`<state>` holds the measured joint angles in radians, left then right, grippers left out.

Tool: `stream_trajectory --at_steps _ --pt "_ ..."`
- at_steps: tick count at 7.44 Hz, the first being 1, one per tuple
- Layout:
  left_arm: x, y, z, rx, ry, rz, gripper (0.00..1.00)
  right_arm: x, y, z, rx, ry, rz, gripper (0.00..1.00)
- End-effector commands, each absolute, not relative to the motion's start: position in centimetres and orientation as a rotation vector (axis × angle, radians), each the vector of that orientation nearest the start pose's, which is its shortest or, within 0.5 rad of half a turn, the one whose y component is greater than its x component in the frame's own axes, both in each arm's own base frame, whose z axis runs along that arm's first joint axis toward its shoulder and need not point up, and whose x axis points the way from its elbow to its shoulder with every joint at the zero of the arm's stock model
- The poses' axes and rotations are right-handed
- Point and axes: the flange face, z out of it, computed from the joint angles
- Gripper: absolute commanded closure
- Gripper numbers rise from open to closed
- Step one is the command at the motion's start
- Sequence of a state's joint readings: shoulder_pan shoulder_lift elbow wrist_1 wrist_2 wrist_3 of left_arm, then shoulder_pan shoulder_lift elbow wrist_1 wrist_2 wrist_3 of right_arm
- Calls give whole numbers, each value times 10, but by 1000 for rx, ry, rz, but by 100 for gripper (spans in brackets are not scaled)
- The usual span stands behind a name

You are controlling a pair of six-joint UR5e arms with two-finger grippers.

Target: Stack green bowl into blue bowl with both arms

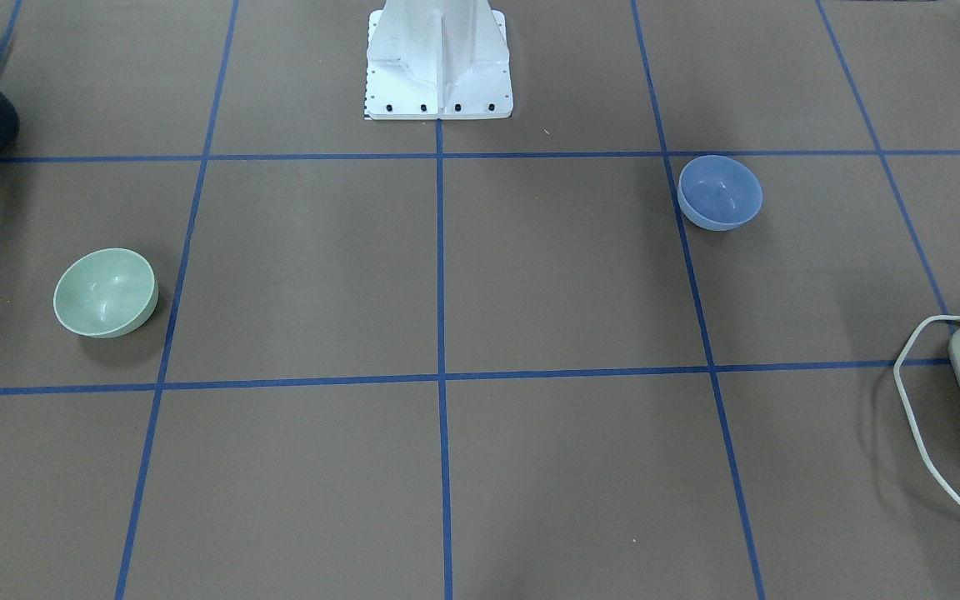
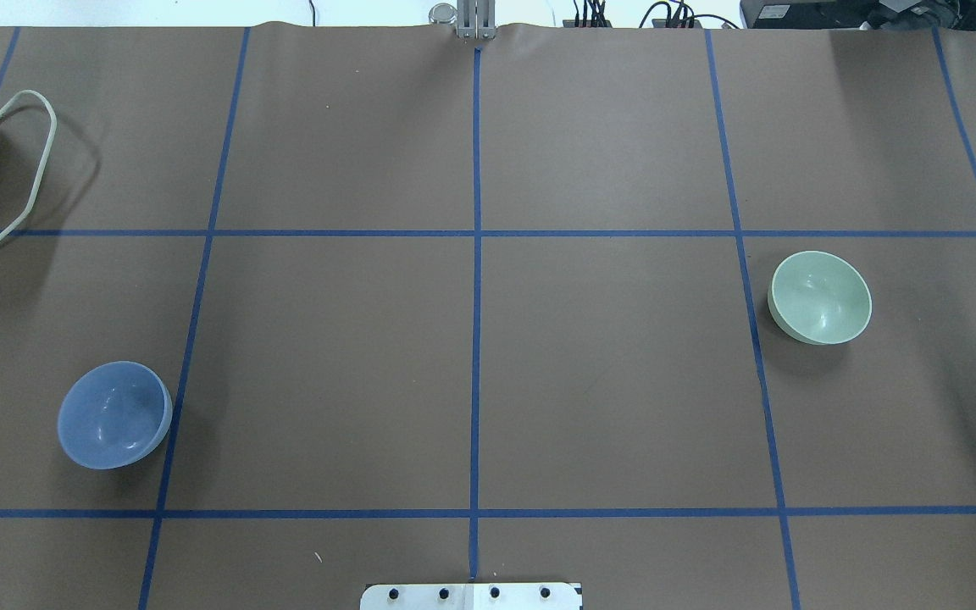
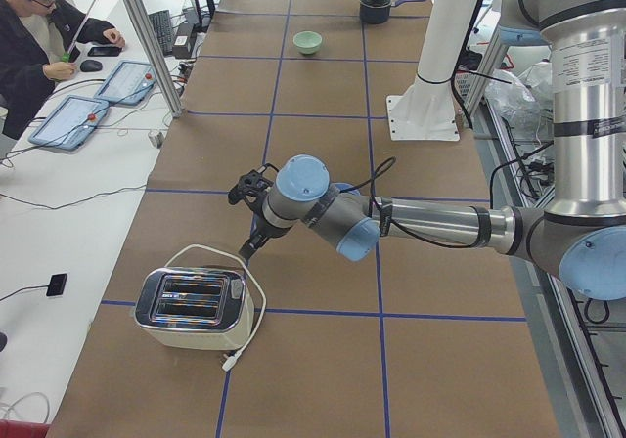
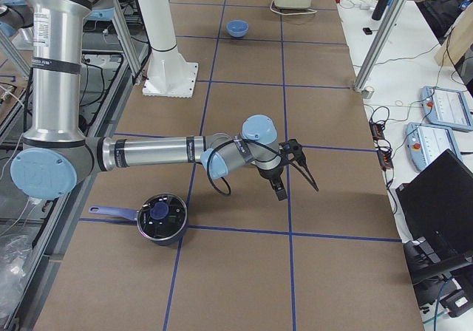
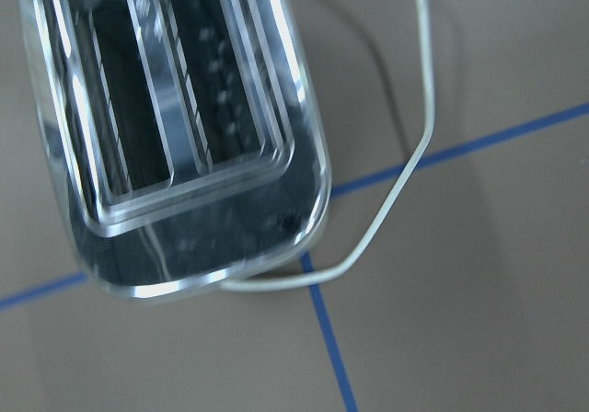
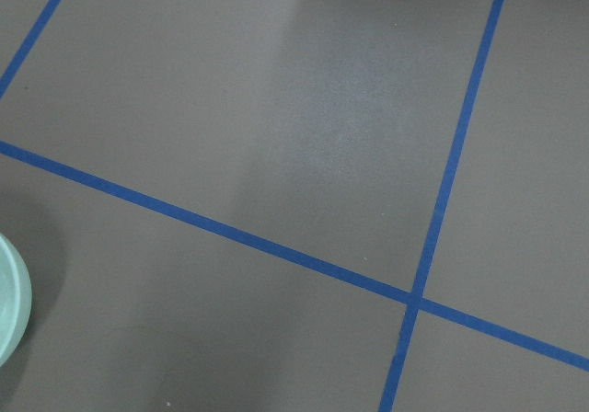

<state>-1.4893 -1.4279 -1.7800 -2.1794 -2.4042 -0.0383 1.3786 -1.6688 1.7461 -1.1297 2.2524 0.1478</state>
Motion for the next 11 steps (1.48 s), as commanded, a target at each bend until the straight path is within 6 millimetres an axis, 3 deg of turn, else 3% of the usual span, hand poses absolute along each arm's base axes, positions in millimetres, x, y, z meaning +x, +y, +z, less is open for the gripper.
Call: stream_trajectory --at_steps 1,2,3,6,8,9,11 --pt "43 -427 560 431 960 288 1 -29 -479 572 369 -747 -215 0" --pt "66 -409 567 385 994 258 1 -29 -478 573 367 -746 -214 0" --pt "103 -389 574 316 1012 254 1 -29 -478 574 363 -746 -206 0" --pt "211 -357 556 267 992 206 2 -29 -477 575 361 -743 -205 0" --pt "235 -350 548 275 986 220 3 -29 -477 576 358 -742 -203 0" --pt "243 -346 550 288 969 231 18 -29 -477 577 357 -741 -203 0" --pt "262 -338 549 296 958 261 64 -29 -477 579 354 -741 -202 0"
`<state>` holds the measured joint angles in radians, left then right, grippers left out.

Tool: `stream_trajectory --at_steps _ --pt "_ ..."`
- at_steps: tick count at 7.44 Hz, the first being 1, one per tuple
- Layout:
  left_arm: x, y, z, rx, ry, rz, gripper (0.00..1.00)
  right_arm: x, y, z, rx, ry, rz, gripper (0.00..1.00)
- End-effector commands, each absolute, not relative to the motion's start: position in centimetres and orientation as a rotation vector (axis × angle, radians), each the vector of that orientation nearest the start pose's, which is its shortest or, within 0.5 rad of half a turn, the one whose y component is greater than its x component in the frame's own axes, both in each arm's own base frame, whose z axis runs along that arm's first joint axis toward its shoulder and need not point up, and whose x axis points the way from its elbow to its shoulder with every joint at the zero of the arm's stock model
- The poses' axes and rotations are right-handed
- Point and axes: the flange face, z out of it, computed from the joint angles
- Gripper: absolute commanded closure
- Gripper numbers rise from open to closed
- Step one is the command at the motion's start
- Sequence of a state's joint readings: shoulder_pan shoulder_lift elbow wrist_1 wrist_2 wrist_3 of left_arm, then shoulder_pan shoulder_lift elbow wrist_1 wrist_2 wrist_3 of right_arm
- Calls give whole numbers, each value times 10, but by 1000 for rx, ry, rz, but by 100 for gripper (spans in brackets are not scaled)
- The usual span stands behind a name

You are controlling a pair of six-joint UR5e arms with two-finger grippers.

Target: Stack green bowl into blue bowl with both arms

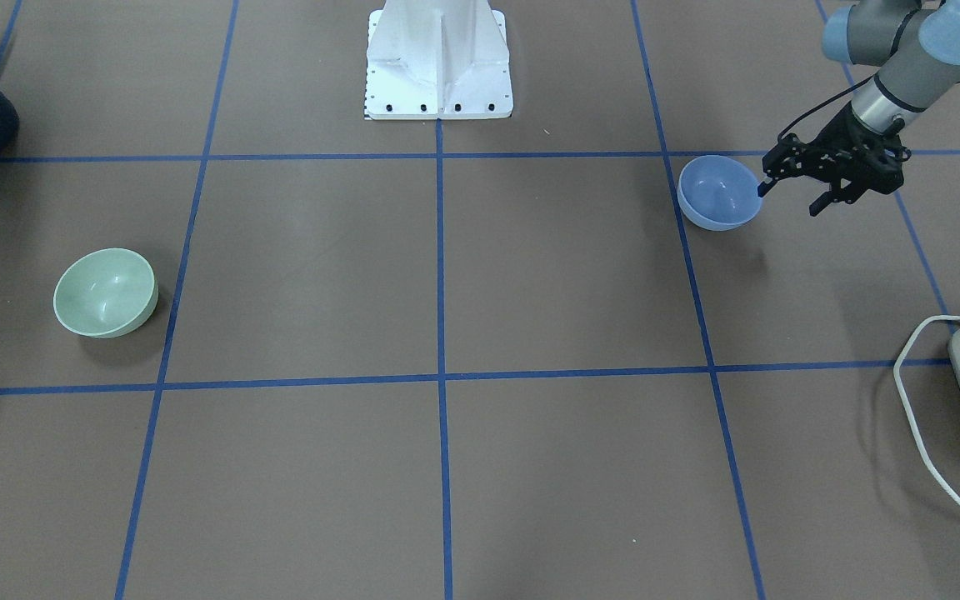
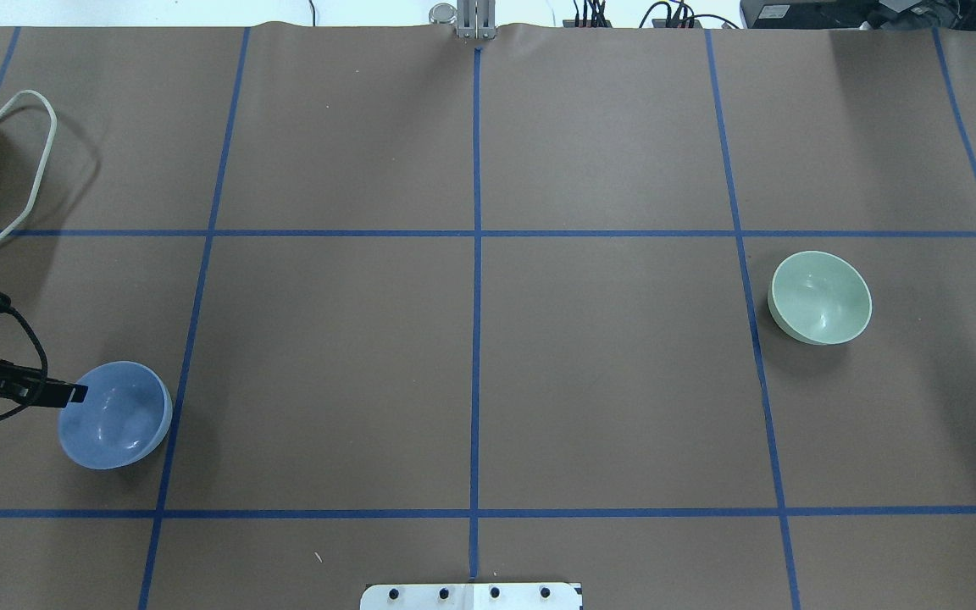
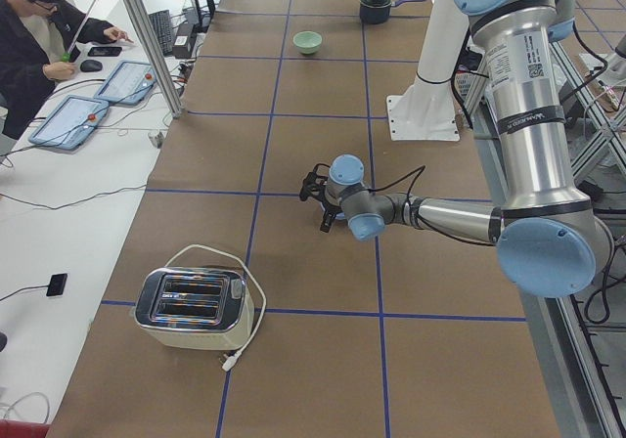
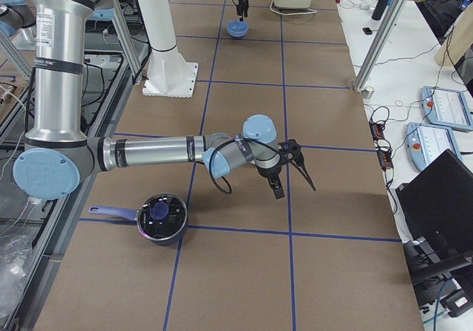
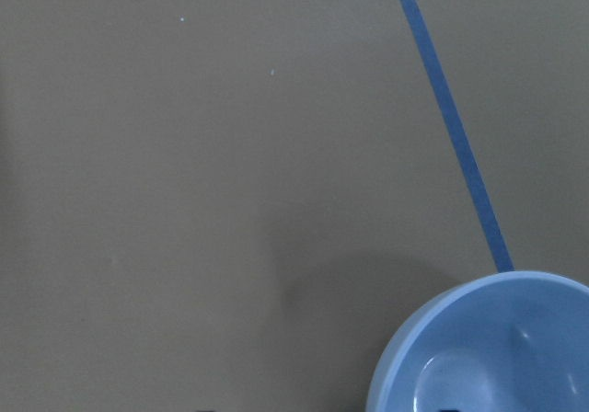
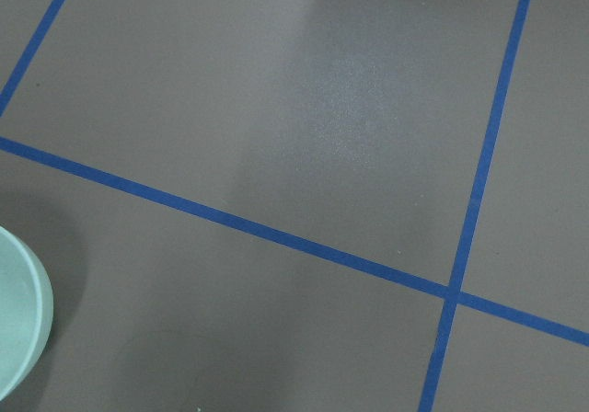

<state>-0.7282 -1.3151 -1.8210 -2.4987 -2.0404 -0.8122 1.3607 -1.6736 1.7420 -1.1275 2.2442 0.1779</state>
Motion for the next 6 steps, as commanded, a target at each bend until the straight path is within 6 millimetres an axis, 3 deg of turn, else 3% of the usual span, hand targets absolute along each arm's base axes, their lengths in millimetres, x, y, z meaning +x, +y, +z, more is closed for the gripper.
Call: stream_trajectory --at_steps 1,2,4,6 --pt "264 -337 548 294 960 267 79 -29 -477 579 354 -740 -201 0" --pt "265 -337 546 301 967 270 100 -29 -477 579 354 -740 -201 0" --pt "262 -339 532 373 1015 274 100 -29 -477 579 354 -740 -201 0" --pt "277 -352 484 422 1081 275 100 -29 -477 579 354 -740 -201 0"
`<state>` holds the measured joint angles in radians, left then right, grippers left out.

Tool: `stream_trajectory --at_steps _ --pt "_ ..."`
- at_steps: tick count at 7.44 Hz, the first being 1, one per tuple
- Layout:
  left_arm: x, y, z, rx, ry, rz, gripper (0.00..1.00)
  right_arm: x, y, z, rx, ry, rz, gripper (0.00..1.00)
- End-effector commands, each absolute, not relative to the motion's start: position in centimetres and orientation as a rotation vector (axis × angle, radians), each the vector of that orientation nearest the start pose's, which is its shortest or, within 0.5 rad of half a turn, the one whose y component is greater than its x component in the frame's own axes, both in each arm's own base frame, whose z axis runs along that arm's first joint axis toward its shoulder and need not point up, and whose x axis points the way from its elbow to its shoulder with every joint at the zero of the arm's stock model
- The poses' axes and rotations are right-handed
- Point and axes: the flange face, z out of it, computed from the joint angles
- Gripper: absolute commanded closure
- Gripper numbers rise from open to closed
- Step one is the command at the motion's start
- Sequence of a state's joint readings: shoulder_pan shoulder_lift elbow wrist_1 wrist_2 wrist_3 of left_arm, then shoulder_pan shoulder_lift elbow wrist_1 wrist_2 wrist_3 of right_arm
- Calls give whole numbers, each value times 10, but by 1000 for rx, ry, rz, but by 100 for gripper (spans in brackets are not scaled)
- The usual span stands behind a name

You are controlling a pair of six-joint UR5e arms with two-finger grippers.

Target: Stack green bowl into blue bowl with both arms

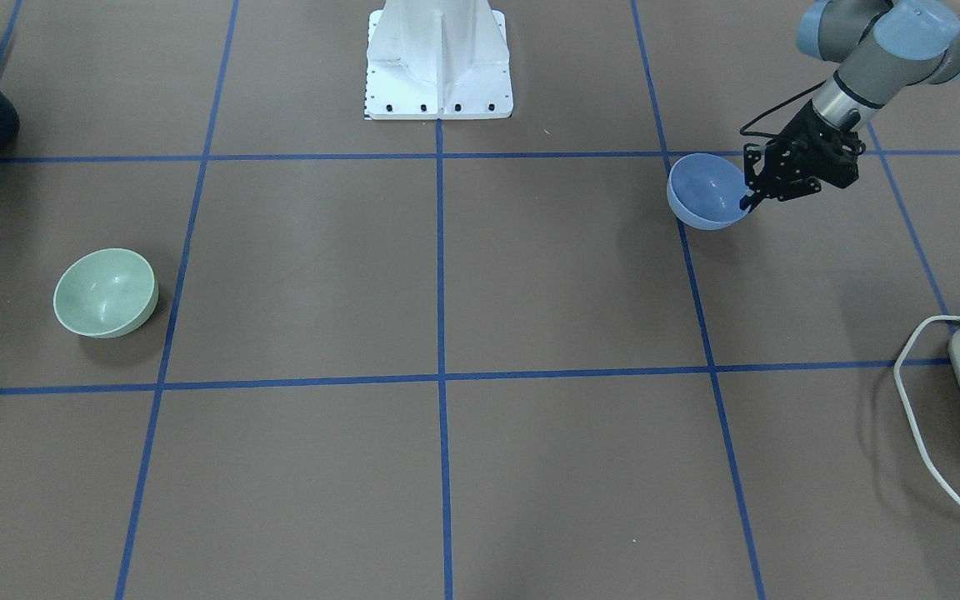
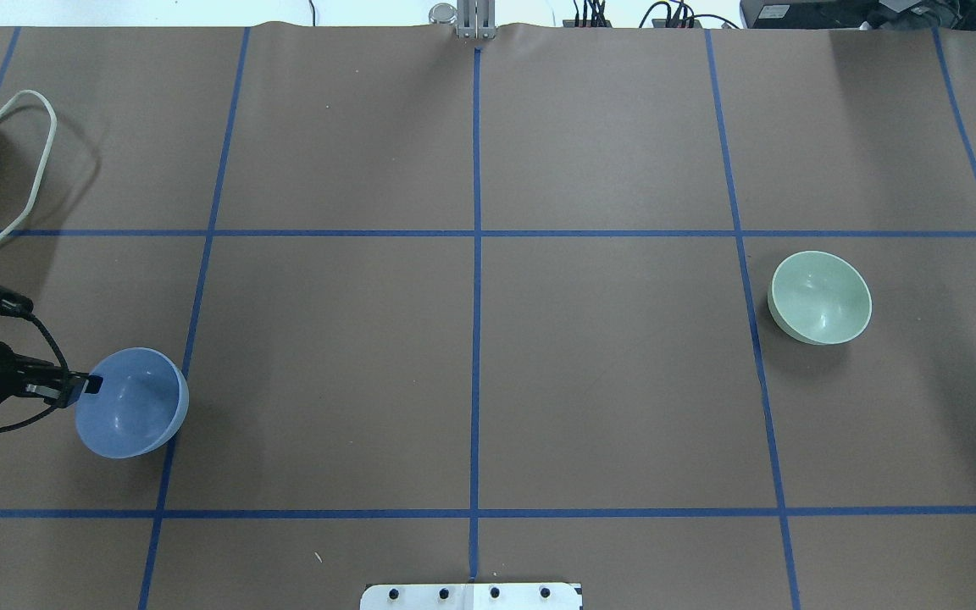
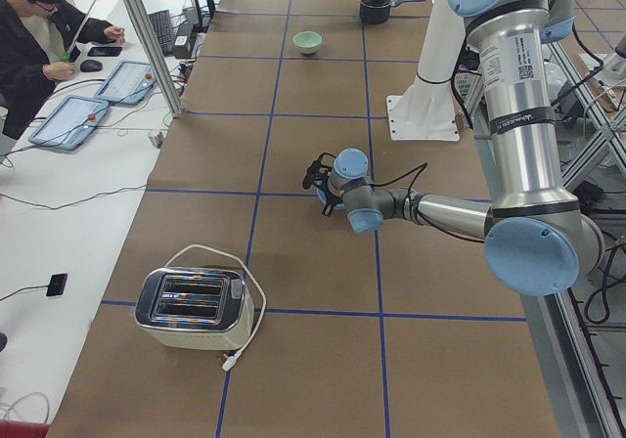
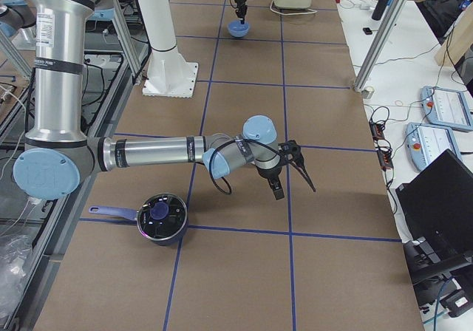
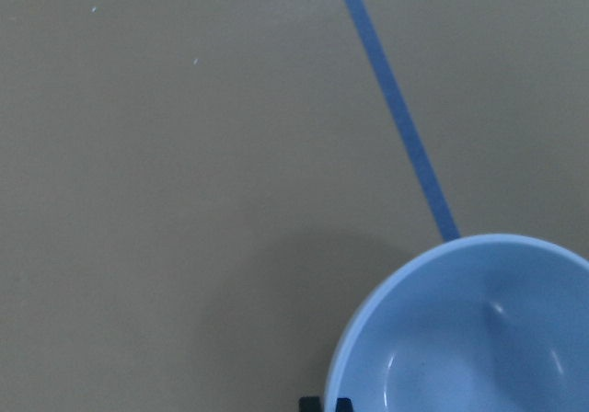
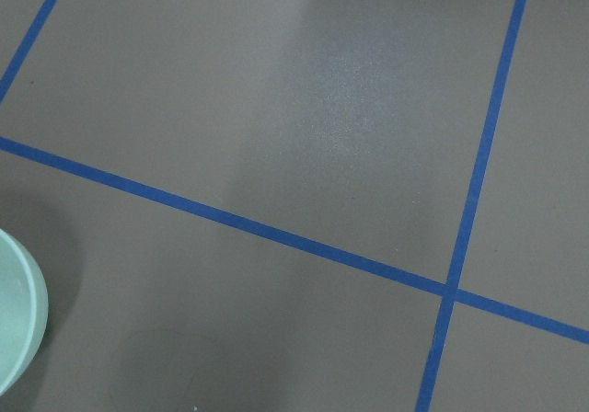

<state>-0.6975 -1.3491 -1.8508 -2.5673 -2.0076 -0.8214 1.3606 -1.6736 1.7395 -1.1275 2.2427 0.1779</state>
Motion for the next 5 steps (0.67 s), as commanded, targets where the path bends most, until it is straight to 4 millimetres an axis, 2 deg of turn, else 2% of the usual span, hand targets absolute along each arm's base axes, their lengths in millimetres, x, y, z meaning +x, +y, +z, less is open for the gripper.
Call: stream_trajectory --at_steps 1,3,4,5 --pt "307 -376 446 404 1098 235 100 -29 -477 579 354 -741 -202 0" --pt "378 -430 343 335 1056 192 100 -29 -477 580 352 -741 -201 0" --pt "420 -445 289 281 1029 180 100 -29 -477 579 352 -742 -202 0" --pt "462 -458 248 287 990 135 100 -29 -477 581 349 -742 -201 0"
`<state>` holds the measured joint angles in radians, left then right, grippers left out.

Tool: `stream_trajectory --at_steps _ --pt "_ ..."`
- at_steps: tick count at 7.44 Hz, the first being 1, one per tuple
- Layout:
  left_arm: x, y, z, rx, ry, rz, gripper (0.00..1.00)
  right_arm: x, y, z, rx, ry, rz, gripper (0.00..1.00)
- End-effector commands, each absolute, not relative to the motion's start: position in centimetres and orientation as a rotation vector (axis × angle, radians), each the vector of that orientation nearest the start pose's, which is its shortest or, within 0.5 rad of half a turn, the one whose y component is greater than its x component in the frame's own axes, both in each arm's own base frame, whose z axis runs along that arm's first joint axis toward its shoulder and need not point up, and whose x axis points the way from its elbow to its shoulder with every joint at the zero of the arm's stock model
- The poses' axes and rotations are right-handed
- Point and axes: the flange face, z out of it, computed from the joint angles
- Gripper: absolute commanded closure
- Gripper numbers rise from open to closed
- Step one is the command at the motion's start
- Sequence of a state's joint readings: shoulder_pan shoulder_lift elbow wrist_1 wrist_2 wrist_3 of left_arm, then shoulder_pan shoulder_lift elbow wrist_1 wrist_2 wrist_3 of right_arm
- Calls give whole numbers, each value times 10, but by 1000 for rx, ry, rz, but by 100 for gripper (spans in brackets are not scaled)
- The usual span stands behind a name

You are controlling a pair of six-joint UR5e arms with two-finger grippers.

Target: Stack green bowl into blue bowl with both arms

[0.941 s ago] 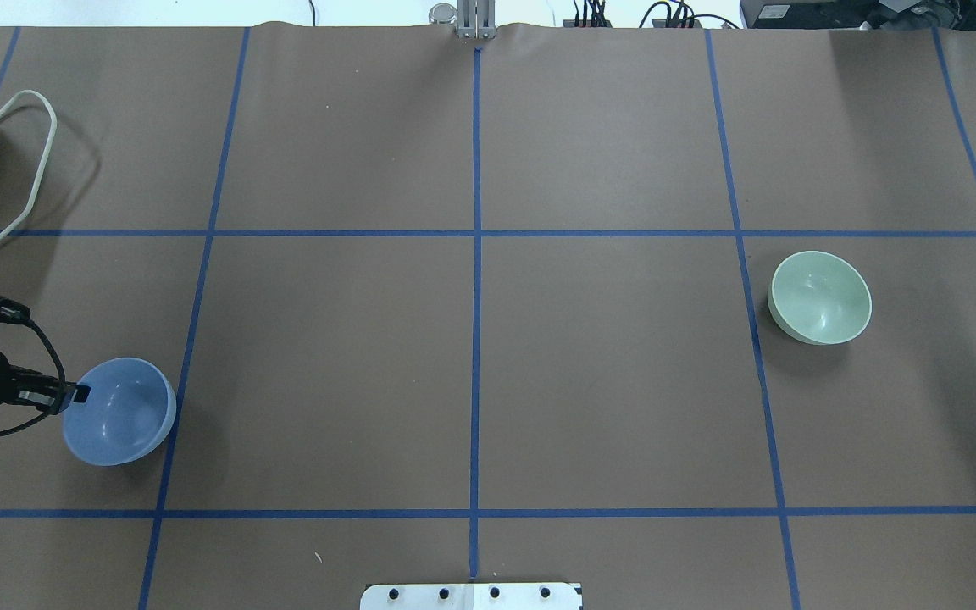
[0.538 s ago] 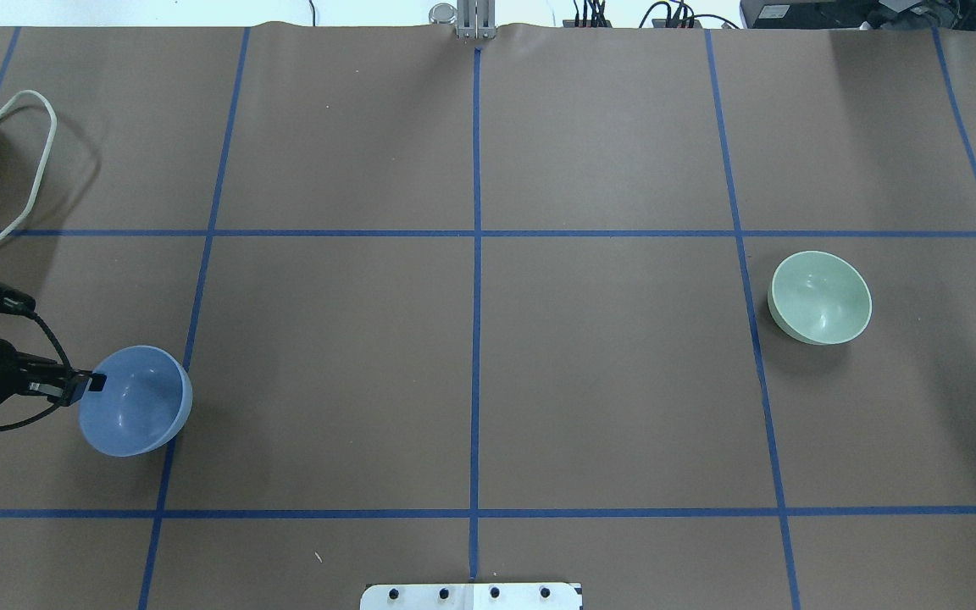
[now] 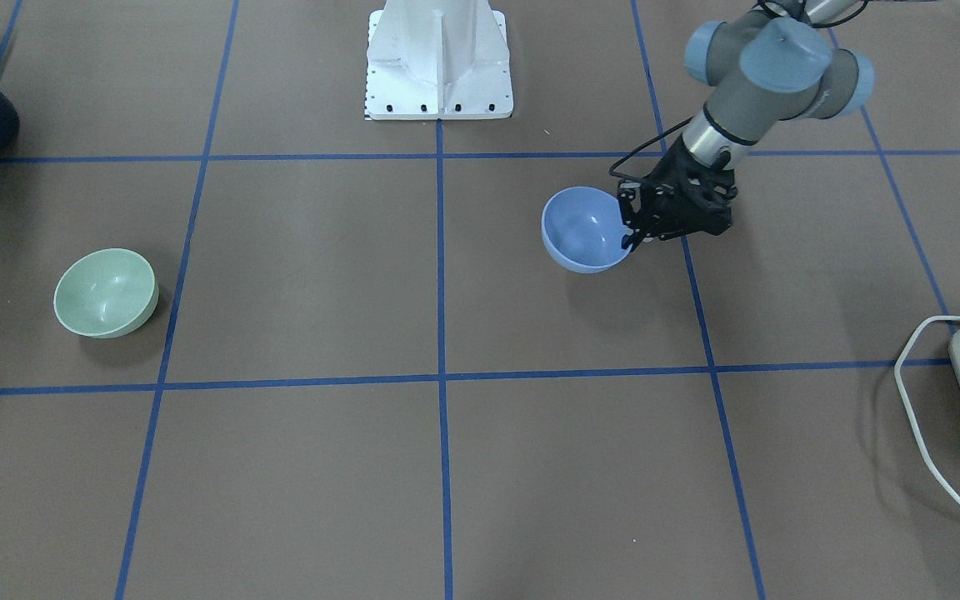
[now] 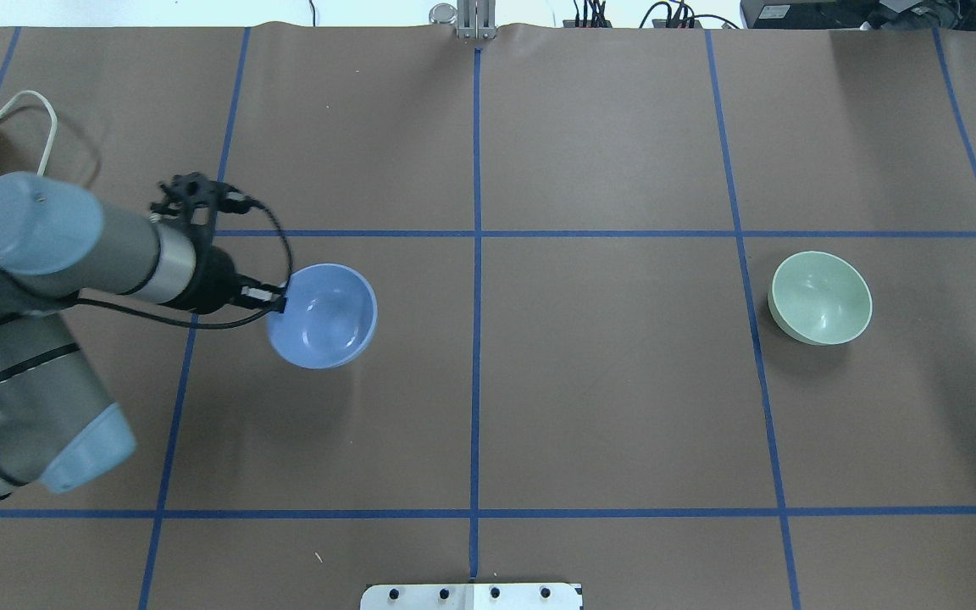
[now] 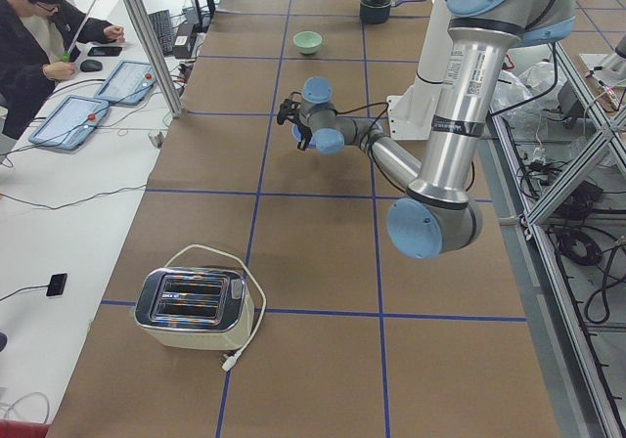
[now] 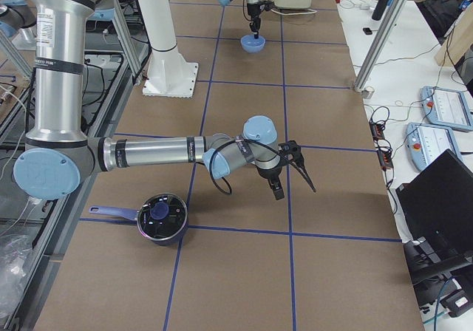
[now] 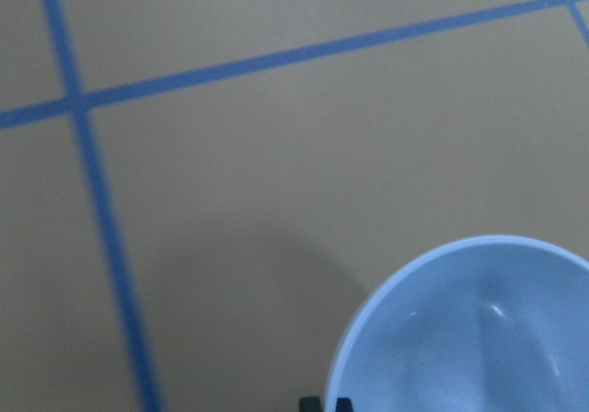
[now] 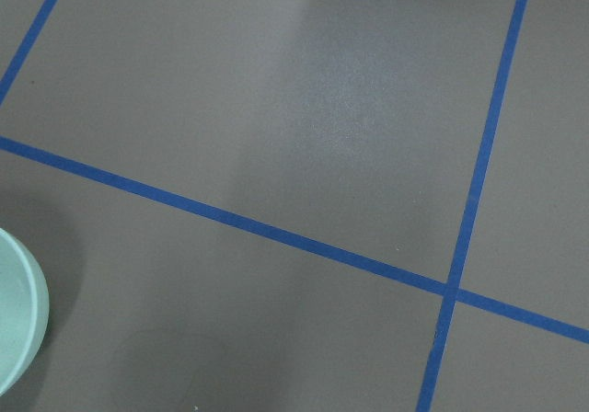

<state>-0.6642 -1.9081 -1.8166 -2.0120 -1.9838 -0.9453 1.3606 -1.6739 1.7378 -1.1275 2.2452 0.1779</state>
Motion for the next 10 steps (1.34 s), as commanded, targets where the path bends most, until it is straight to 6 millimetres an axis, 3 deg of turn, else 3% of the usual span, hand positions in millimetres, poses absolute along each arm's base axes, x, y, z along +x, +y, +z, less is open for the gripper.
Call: stream_trajectory --at_steps 1,2,3,6,8,10 --pt "516 -456 222 278 973 116 100 -29 -476 582 347 -742 -200 0" --pt "554 -460 204 251 969 105 100 -29 -477 582 347 -742 -199 0" --pt "569 -464 204 239 960 108 100 -29 -477 582 345 -743 -194 0" --pt "576 -460 210 235 951 126 97 -29 -477 582 345 -743 -194 0" --pt "576 -461 214 232 944 126 59 -29 -478 581 345 -744 -191 0" --pt "569 -472 215 349 891 63 1 -29 -478 580 346 -746 -189 0"
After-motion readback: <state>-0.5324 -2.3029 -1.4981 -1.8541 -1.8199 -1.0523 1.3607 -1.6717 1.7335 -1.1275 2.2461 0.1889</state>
